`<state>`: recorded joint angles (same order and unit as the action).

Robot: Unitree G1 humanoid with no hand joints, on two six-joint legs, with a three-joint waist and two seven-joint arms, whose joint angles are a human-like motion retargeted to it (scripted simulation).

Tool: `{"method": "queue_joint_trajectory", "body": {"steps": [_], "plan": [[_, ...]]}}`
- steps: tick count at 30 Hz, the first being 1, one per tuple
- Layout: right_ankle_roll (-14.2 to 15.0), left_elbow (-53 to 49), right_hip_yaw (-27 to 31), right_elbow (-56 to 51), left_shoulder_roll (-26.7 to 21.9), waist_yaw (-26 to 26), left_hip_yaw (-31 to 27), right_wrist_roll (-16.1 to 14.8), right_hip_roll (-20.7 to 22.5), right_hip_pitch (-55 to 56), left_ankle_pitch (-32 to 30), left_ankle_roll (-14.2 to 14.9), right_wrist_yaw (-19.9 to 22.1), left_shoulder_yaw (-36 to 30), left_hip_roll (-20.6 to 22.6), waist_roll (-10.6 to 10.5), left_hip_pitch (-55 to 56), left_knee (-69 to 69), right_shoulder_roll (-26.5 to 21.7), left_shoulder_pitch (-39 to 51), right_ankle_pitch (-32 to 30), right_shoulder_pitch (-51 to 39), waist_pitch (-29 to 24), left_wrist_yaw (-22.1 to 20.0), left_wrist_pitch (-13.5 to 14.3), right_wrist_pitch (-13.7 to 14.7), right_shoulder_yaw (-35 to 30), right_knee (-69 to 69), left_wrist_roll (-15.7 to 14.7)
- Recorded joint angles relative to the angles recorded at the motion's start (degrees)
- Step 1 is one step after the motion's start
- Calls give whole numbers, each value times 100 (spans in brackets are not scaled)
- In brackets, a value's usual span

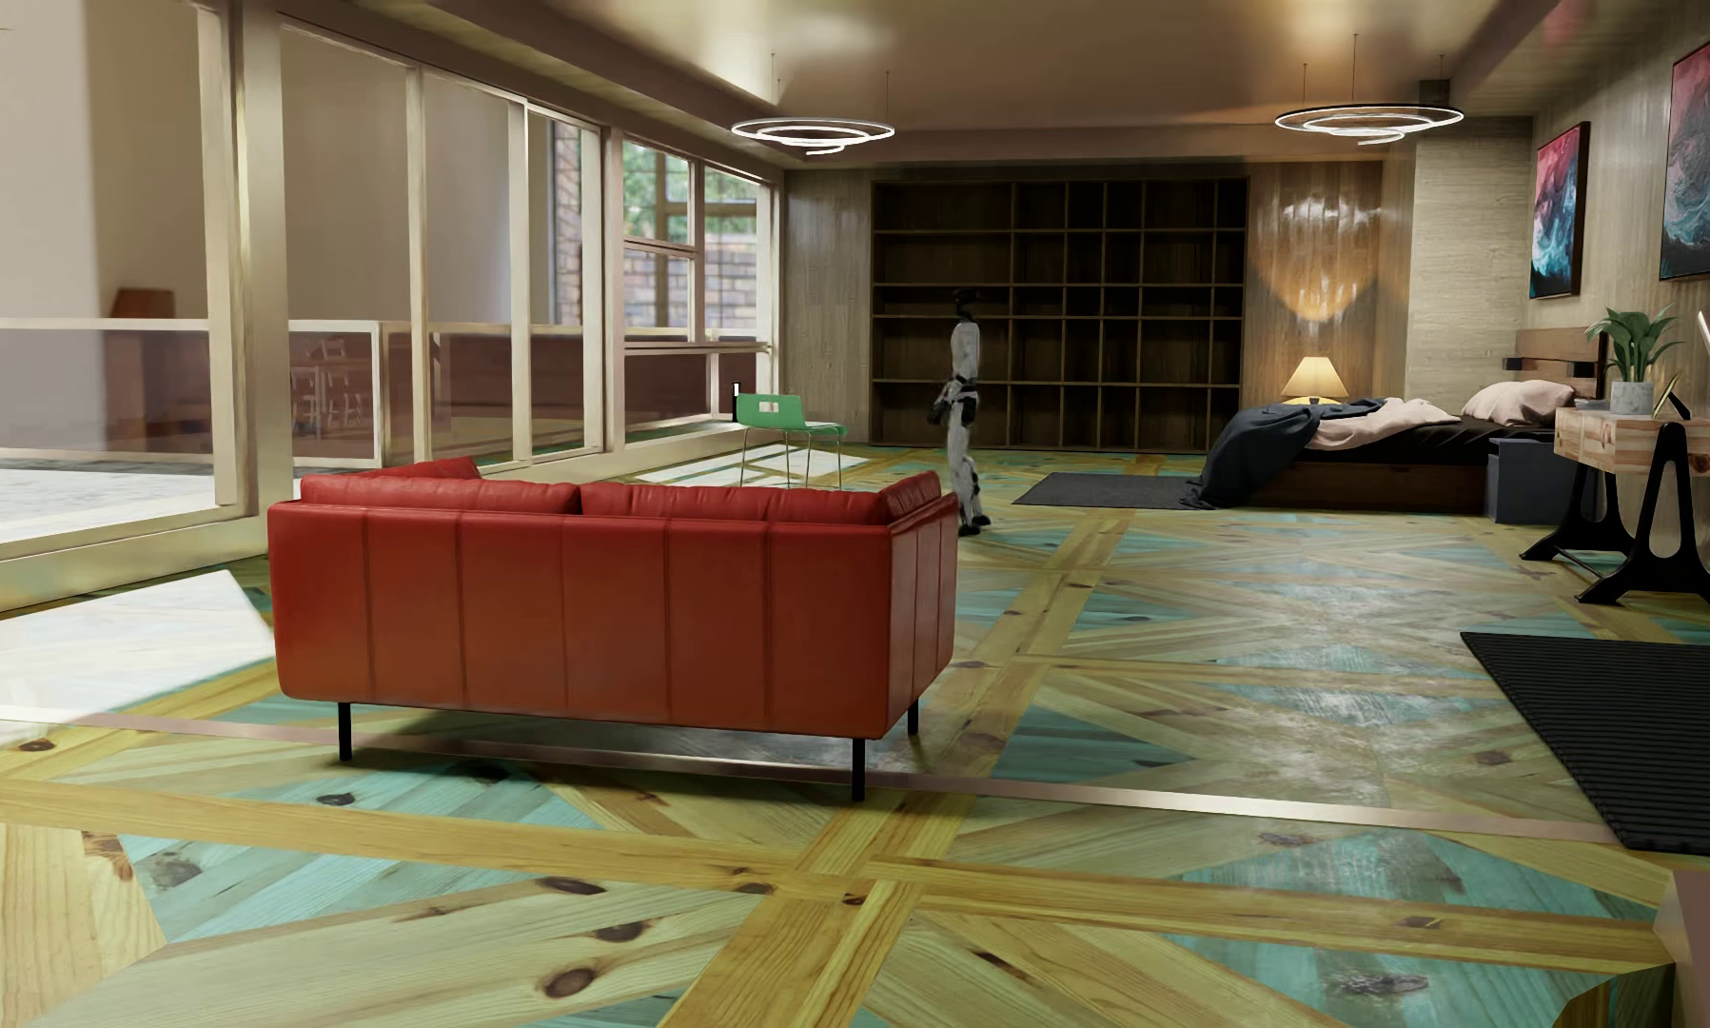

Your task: Move towards the sofa

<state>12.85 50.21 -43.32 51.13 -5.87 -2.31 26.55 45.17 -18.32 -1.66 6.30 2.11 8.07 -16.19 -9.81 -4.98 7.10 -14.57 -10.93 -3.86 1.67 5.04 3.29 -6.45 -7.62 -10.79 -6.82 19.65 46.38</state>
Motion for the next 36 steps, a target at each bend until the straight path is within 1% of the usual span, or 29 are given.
{"method": "queue_joint_trajectory", "body": {"steps": [1,3,4,5,6,8,10,11,12,13,14,15,16,18,19,21,23,24,25,26,27,28,29,30,31,32,33,34,36], "plan": [[40,154,-112,32,25,-32,-172,30,-299,-4,78,-98,12,13,210,39,33,-39,-12,-11,-41,-72,-2,0,-83,25,11,332,17],[-192,568,-143,-112,130,-57,-528,3,-1203,198,342,-306,82,-23,702,162,142,-335,-92,78,-173,-104,-79,-34,-244,154,97,1527,126],[-637,712,-96,-234,225,-52,-699,-38,-1747,324,467,-406,95,-73,1002,263,159,-481,-133,134,-237,-128,-151,-31,-305,197,105,2220,190],[-1044,800,46,-383,269,-32,-890,-83,-2184,472,543,-501,110,-119,1318,385,125,-552,-154,184,-5,-131,-231,-20,-303,242,113,2794,241],[-1213,855,587,-538,285,28,-1153,-124,-2292,798,584,-587,151,-140,1613,494,59,-584,-138,237,342,-110,-309,-31,-291,277,132,3242,269],[-1005,864,1816,-770,321,136,-1771,-209,-1792,1478,629,-716,230,68,2013,644,-51,-667,18,311,660,3,-398,-39,-357,320,196,3577,112],[-1085,423,2617,-871,428,202,-2393,-236,-984,1908,642,-805,100,721,2248,728,-137,-752,163,239,946,99,-435,144,-329,400,148,3267,-462],[-1149,21,3120,-881,440,234,-2698,-162,-456,2138,642,-844,-4,1037,2340,750,-202,-763,181,131,1031,117,-456,236,-127,477,82,3011,-742],[-1098,-401,3670,-890,444,252,-2997,-50,127,2350,633,-882,-97,1202,2409,761,-288,-741,237,67,1087,80,-475,170,145,463,-20,2711,-834],[-1051,-824,4230,-885,406,255,-3287,42,739,2529,617,-922,-155,1255,2460,764,-382,-701,274,9,1057,77,-495,-168,499,450,-97,2381,-729],[-931,-1207,4712,-865,393,242,-3554,105,1258,2688,612,-963,-189,1293,2511,761,-466,-680,295,-43,923,97,-517,-753,869,432,-151,2030,-560],[-939,-1506,4800,-834,431,206,-3789,153,1537,2835,600,-1009,-218,1349,2558,762,-545,-648,297,-80,697,134,-540,-1335,1183,426,-201,1636,-485],[-876,-1695,4603,-827,501,159,-3993,171,1653,2974,584,-1061,-262,1378,2609,763,-619,-612,249,-68,448,192,-560,-1667,1382,422,-282,1203,-515],[-534,-1902,4283,-745,534,84,-4328,195,1862,3112,539,-1176,-330,1295,2701,752,-795,-519,145,-11,-5,268,-588,-1565,1550,403,-426,149,-571],[-378,-1959,4452,-678,505,69,-4463,200,2040,3095,517,-1243,-352,1217,2719,731,-911,-460,108,20,-223,279,-602,-1424,1575,373,-476,-464,-519],[-36,-1904,4846,-547,437,59,-4656,215,2233,3086,510,-1406,-374,1032,2784,683,-1133,-458,38,61,-267,265,-636,-1499,1591,271,-508,-971,-321],[-270,-1497,5070,-462,382,86,-4800,176,2289,3067,500,-1562,-294,862,2837,626,-1413,-488,41,63,-371,271,-642,-1785,1497,145,-378,-485,-135],[-607,-1129,4968,-439,371,104,-4827,123,2287,2955,370,-1609,-208,827,2795,576,-1540,-488,99,54,-598,296,-614,-1573,1323,97,-255,-479,-172],[-724,-685,4770,-420,364,119,-4759,60,2257,2771,161,-1626,-105,829,2730,494,-1654,-577,175,47,-843,324,-570,-1103,1017,65,-116,-535,-259],[-714,-213,4628,-393,319,135,-4672,-5,2287,2620,-153,-1633,-10,797,2658,378,-1675,-751,264,44,-873,336,-518,-583,610,44,10,-584,-258],[-675,181,4548,-300,231,163,-4543,-49,2349,2481,-533,-1659,64,602,2614,246,-1637,-1020,344,-18,-736,313,-467,-93,214,64,119,-575,-40],[-659,596,4479,-173,71,213,-4397,-58,2418,2354,-1036,-1491,93,203,2557,122,-1513,-1391,383,-32,-552,294,-422,429,32,149,223,-534,350],[-784,973,4366,-65,-66,283,-4317,-38,2470,2274,-1451,-741,97,-323,2508,26,-1276,-1957,442,-46,-353,235,-392,923,95,208,315,-417,817],[-949,1211,4182,-29,-260,372,-4265,-32,2499,2253,-1738,506,138,-755,2443,-41,-952,-2672,525,-8,-118,201,-379,1421,344,279,427,-201,1183],[-1094,1290,3898,-51,-500,512,-3789,-68,2479,2271,-2064,1177,252,-969,2278,-85,-505,-3529,663,58,159,191,-383,1842,617,372,569,86,1349],[-1217,1226,3591,-88,-726,649,-3285,-127,2428,2222,-2167,1208,407,-924,1943,-125,11,-4386,817,127,416,195,-399,2095,784,484,714,301,1301],[-1314,1052,3344,-101,-876,709,-3294,-163,2400,2064,-1697,1214,536,-619,1681,-166,456,-5045,935,177,629,197,-421,2071,772,590,808,383,1084],[-1384,784,3129,-73,-922,709,-3373,-139,2406,1869,-1331,1221,598,-78,1334,-206,898,-5495,1021,193,827,185,-450,1701,573,664,814,429,749],[-1450,-28,2809,7,-648,607,-3270,42,2427,1448,-660,634,490,1215,809,-266,1714,-5730,1036,141,1205,138,-499,236,153,779,618,476,-82]]}}
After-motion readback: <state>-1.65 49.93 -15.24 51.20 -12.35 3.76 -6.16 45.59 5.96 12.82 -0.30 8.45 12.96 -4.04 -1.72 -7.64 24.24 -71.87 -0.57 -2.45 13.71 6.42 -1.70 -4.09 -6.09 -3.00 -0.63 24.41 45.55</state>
